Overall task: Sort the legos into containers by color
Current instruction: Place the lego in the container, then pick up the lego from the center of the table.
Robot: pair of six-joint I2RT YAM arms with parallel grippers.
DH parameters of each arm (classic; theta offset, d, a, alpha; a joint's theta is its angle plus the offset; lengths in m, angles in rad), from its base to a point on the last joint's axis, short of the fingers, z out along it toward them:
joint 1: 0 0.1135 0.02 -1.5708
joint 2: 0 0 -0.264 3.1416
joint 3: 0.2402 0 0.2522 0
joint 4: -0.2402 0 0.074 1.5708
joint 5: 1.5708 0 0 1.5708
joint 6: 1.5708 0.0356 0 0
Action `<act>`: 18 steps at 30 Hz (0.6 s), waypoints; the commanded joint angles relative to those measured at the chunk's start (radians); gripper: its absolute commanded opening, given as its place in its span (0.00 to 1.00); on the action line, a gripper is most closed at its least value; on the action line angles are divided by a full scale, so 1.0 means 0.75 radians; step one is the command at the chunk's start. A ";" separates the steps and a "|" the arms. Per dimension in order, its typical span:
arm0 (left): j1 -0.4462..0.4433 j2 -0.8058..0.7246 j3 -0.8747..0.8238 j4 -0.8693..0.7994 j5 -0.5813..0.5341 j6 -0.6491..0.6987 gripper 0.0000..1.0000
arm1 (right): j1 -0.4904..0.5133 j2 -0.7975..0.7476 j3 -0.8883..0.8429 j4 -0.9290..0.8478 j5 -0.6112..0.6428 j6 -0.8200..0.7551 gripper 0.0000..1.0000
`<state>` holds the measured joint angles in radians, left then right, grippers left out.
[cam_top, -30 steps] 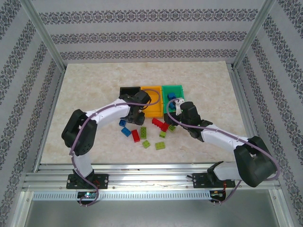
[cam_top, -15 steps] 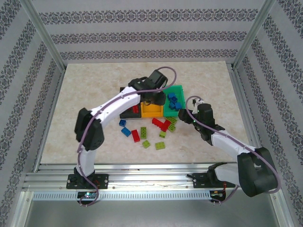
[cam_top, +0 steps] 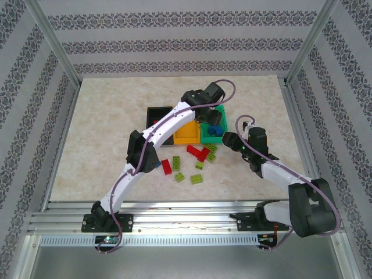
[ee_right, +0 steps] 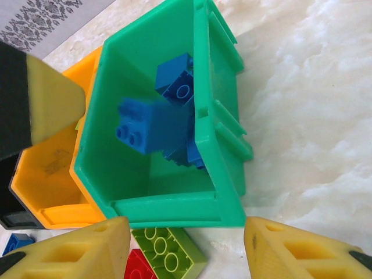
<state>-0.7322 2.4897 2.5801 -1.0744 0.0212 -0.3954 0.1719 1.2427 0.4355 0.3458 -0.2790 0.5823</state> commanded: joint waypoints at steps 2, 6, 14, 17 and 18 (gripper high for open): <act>-0.016 -0.190 -0.147 -0.094 -0.107 0.035 0.60 | -0.004 -0.019 -0.018 0.043 -0.030 0.026 0.55; -0.020 -0.457 -0.585 0.065 -0.161 0.016 0.60 | 0.002 -0.014 -0.016 0.053 -0.049 0.030 0.55; -0.006 -0.981 -1.423 0.310 -0.263 -0.099 0.64 | 0.038 0.006 -0.009 0.057 -0.028 0.014 0.55; 0.014 -1.115 -1.635 0.331 -0.278 -0.144 0.64 | 0.053 0.018 -0.002 0.057 -0.034 0.011 0.55; 0.022 -1.152 -1.696 0.334 -0.287 -0.158 0.64 | 0.061 0.021 0.002 0.057 -0.034 0.008 0.55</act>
<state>-0.7300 1.6802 1.4036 -0.8722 -0.1467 -0.4580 0.2024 1.2472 0.4335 0.3576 -0.2977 0.5972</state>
